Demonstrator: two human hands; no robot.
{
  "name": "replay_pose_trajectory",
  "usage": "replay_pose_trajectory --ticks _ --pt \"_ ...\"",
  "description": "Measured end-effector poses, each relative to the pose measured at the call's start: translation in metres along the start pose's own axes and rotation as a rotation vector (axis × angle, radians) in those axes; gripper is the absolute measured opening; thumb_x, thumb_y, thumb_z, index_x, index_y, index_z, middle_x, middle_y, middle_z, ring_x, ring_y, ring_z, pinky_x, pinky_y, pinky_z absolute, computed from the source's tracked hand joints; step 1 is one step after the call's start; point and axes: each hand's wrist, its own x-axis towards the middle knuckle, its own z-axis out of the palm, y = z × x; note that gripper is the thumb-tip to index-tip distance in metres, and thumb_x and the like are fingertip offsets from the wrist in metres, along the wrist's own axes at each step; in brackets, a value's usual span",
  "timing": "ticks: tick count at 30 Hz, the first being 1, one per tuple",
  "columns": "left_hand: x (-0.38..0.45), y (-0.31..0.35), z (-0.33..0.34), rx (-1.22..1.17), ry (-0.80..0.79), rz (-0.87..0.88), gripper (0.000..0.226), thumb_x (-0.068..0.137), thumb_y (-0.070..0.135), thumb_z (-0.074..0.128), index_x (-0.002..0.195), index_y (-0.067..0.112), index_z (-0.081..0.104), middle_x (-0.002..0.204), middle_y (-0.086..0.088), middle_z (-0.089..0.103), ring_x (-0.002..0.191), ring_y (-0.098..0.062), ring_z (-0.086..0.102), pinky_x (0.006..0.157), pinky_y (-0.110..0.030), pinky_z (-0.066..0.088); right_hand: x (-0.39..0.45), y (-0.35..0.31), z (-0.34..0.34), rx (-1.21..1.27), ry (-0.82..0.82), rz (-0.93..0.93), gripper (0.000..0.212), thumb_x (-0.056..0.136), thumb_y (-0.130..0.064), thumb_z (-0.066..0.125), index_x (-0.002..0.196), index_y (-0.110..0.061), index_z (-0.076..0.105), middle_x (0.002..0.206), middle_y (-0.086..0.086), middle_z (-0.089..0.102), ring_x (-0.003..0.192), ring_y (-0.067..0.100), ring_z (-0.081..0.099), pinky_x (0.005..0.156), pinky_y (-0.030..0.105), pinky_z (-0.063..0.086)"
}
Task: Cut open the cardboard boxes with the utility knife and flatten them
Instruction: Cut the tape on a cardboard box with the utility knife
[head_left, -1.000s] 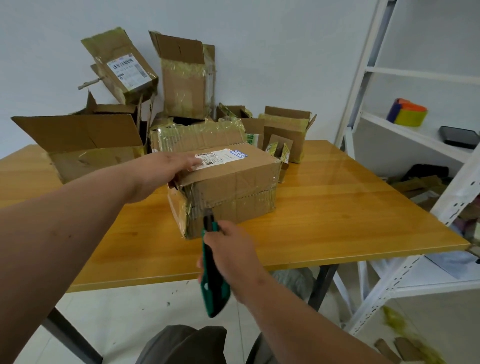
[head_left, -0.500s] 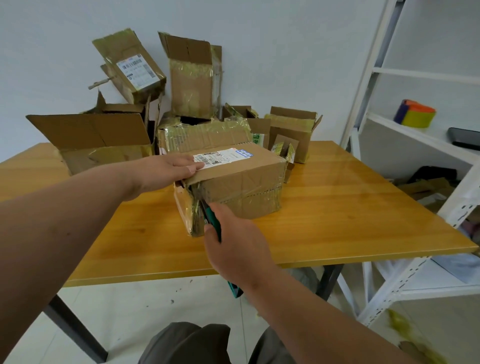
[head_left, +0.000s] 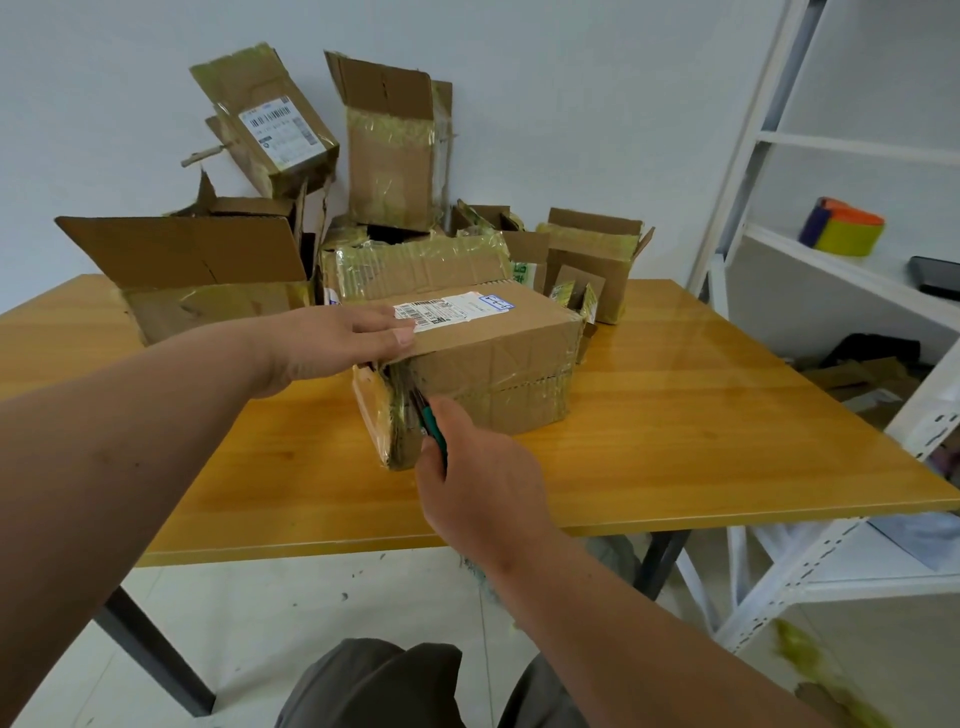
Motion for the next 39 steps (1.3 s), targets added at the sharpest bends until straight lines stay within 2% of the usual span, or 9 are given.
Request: replay_pose_trajectory --ticks 3,6,9,12,18,23,25,34,39 --pt "0.000 0.001 -0.001 -0.006 -0.009 -0.015 0.079 0.075 0.071 0.041 0.145 0.036 0.041 0.158 0.020 0.021 0.146 -0.012 0.018 0.120 -0.042 0.014 0.004 -0.003 0.001 -0.023 -0.033 0.001 0.037 0.104 -0.029 0.039 0.140 -0.022 0.043 0.091 -0.001 0.070 0.062 0.013 0.054 0.046 0.023 0.038" --pt "0.001 0.001 -0.002 0.053 -0.031 0.008 0.070 0.080 0.065 0.050 0.145 0.040 0.040 0.158 0.019 0.020 0.146 -0.011 0.017 0.119 -0.039 0.014 0.009 -0.004 0.003 -0.035 -0.055 0.007 0.035 0.104 -0.029 0.038 0.138 -0.022 0.042 0.089 -0.001 0.067 0.061 0.014 0.051 0.045 0.022 0.031" --pt "0.000 -0.001 -0.001 0.157 -0.020 0.032 0.068 0.084 0.054 0.062 0.146 0.041 0.037 0.158 0.017 0.020 0.145 -0.012 0.018 0.115 -0.034 0.015 0.000 -0.005 0.008 -0.077 -0.082 -0.010 0.038 0.105 -0.032 0.037 0.141 -0.022 0.040 0.092 -0.004 0.067 0.059 0.009 0.051 0.047 0.019 0.037" --pt "0.000 0.000 0.000 0.252 -0.001 0.058 0.064 0.088 0.052 0.057 0.147 0.039 0.035 0.159 0.014 0.021 0.145 -0.013 0.021 0.113 -0.031 0.017 -0.005 0.000 0.012 -0.084 -0.076 -0.006 0.038 0.105 -0.035 0.037 0.142 -0.023 0.040 0.095 -0.003 0.069 0.059 0.009 0.052 0.051 0.020 0.045" --pt "-0.002 0.007 -0.001 0.524 -0.017 0.098 0.062 0.095 0.053 0.042 0.152 0.032 0.027 0.160 0.008 0.022 0.145 -0.016 0.023 0.114 -0.030 0.019 -0.010 -0.001 0.015 -0.209 -0.189 0.025 0.036 0.106 -0.035 0.035 0.139 -0.022 0.041 0.069 -0.009 0.048 0.055 0.004 0.047 0.053 0.023 0.043" --pt "-0.002 0.006 0.000 0.581 -0.001 0.114 0.060 0.098 0.051 0.033 0.153 0.030 0.025 0.159 0.004 0.024 0.146 -0.017 0.023 0.116 -0.033 0.018 -0.006 -0.002 0.013 -0.223 -0.281 0.086 0.009 0.101 -0.031 0.046 0.100 -0.026 0.053 0.076 -0.006 0.056 0.065 0.010 0.059 0.061 0.026 0.050" --pt "-0.002 0.007 0.000 0.588 -0.006 0.108 0.058 0.099 0.049 0.032 0.153 0.030 0.024 0.160 0.004 0.023 0.146 -0.017 0.022 0.116 -0.032 0.017 -0.006 -0.004 0.010 -0.245 -0.340 0.080 0.012 0.099 -0.030 0.050 0.088 -0.025 0.052 0.076 -0.005 0.056 0.068 0.013 0.059 0.061 0.027 0.048" --pt "-0.005 0.007 0.003 0.590 -0.036 0.102 0.058 0.101 0.049 0.031 0.154 0.030 0.019 0.161 0.006 0.018 0.148 -0.014 0.017 0.116 -0.028 0.012 0.012 -0.001 -0.007 -0.254 -0.621 0.106 0.002 0.092 -0.020 0.052 0.094 -0.020 0.052 0.079 -0.002 0.052 0.078 0.021 0.056 0.066 0.034 0.046" --pt "-0.005 0.007 -0.003 0.557 -0.016 0.082 0.055 0.101 0.047 0.031 0.153 0.033 0.022 0.160 0.005 0.022 0.146 -0.017 0.021 0.116 -0.030 0.016 0.010 0.003 -0.017 -0.284 -0.654 0.108 0.011 0.088 -0.017 0.051 0.079 -0.019 0.047 0.079 0.001 0.051 0.072 0.020 0.051 0.059 0.031 0.039"
